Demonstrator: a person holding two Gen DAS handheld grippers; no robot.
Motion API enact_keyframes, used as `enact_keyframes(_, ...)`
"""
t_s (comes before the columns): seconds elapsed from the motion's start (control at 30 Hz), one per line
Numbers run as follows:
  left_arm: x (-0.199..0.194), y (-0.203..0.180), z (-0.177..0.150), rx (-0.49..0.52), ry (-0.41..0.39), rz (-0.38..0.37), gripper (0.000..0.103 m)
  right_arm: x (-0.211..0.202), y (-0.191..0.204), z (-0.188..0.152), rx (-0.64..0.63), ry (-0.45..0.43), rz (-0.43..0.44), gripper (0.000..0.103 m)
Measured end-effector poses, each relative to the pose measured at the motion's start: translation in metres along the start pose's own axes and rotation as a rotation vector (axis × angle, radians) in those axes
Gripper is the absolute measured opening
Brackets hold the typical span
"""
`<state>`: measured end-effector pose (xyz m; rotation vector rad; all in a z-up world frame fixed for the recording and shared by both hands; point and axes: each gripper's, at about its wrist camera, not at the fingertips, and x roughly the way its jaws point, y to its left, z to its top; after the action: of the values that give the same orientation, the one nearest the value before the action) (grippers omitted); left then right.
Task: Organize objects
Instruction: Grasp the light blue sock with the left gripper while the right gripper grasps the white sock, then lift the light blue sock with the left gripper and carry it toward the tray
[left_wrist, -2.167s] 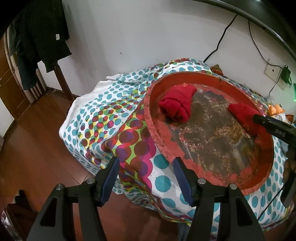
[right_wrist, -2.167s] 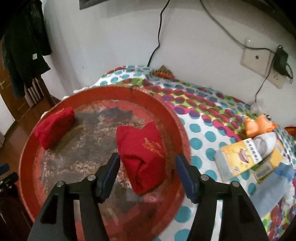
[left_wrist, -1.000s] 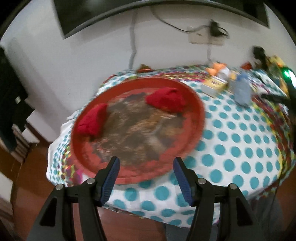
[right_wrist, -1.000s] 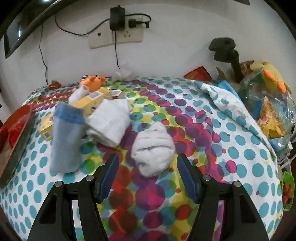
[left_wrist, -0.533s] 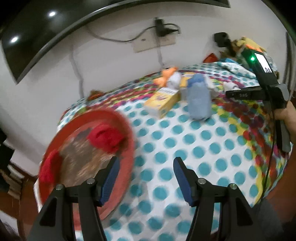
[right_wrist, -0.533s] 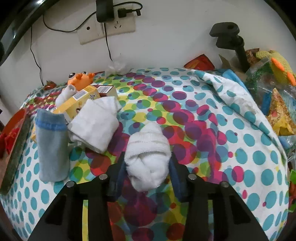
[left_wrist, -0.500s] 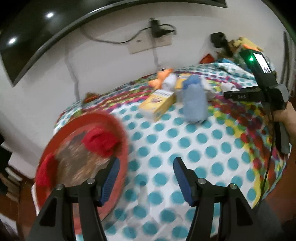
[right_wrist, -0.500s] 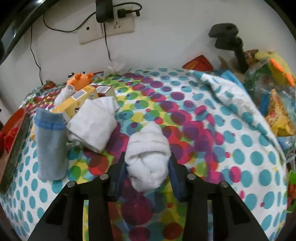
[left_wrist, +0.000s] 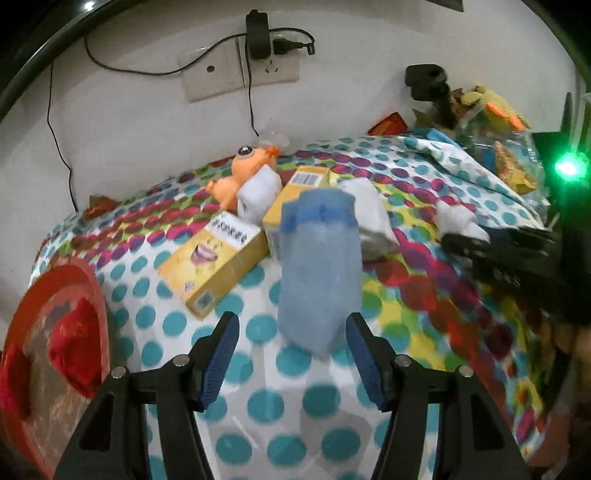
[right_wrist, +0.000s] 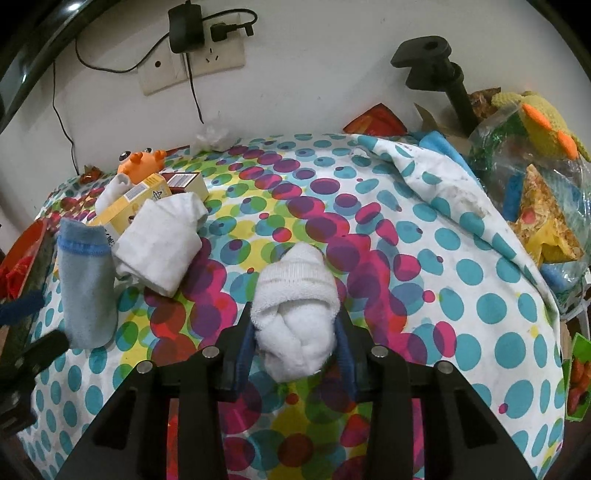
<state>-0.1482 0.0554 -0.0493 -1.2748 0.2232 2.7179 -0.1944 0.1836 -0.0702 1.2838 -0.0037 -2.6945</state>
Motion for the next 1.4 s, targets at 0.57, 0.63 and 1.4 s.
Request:
enact_keyframes(0.57,0.042,-0.003,0.008,-0.115,0.031,-0.096,0.062,-0.001,0.001,0.002,0.02,-0.002,-0.004,0.038)
enact_keyframes(0.63,0.043,-0.004,0.007,-0.111,0.02,-0.088,0.062,0.0,0.001,0.002,0.017,-0.002,-0.01,0.037)
enact_keyframes(1.4,0.044,-0.002,0.006,-0.114,0.023,-0.045,0.06,0.001,0.006,0.002,0.028,-0.002,-0.032,0.035)
